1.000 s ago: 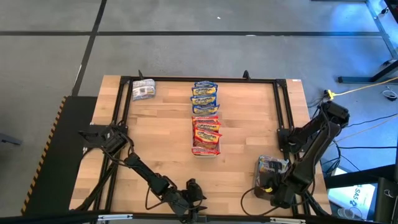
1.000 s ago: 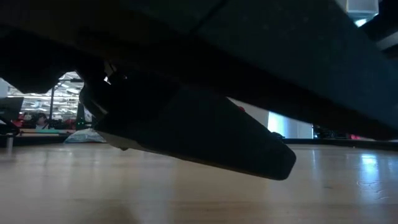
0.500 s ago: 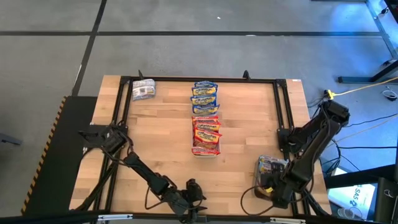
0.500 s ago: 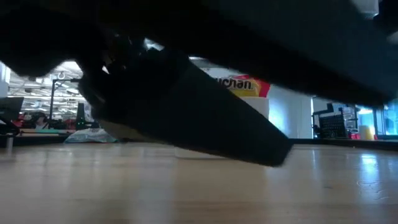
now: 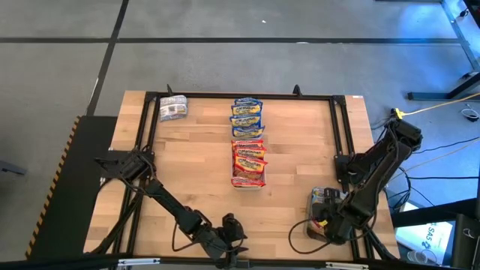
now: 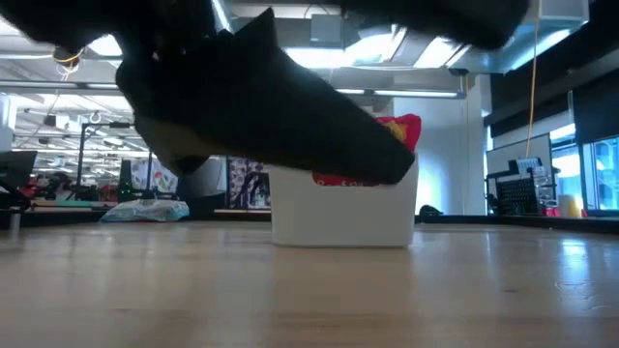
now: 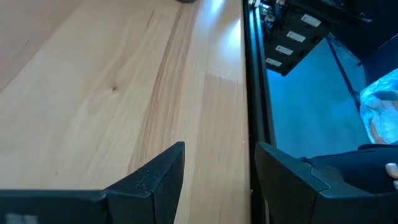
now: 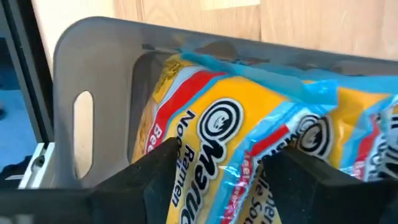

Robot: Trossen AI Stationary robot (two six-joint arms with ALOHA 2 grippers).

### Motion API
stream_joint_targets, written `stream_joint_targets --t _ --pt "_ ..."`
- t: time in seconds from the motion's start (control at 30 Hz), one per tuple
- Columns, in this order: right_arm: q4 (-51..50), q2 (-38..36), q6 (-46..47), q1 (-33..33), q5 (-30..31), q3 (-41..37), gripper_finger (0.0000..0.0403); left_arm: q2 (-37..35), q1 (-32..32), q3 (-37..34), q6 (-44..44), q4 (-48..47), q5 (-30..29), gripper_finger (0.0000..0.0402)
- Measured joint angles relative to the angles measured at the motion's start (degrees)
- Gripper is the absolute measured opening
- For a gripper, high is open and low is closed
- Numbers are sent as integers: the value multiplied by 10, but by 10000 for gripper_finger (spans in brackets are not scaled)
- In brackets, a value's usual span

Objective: Sort Maruchan noodles
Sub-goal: Put the light blue noodle pack into the black bin

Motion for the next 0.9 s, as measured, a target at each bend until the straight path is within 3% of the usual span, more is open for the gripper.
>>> stream_joint_targets --t 0.33,0.47,0.67,0.8,0.9 --pt "-109 -4 -24 0 -22 82 188 -21 3 0 -2 -46 26 191" --pt "-102 -5 -29 0 67 128 188 -75 6 0 -2 -122 16 191" --pt "97 -3 -147 -5 300 113 188 -167 16 1 -18 -288 -42 191" --pt "271 4 -281 -38 326 60 188 -215 36 1 -65 -415 -49 191" --pt "405 4 -367 -75 298 6 188 -239 67 0 -119 -515 -10 191"
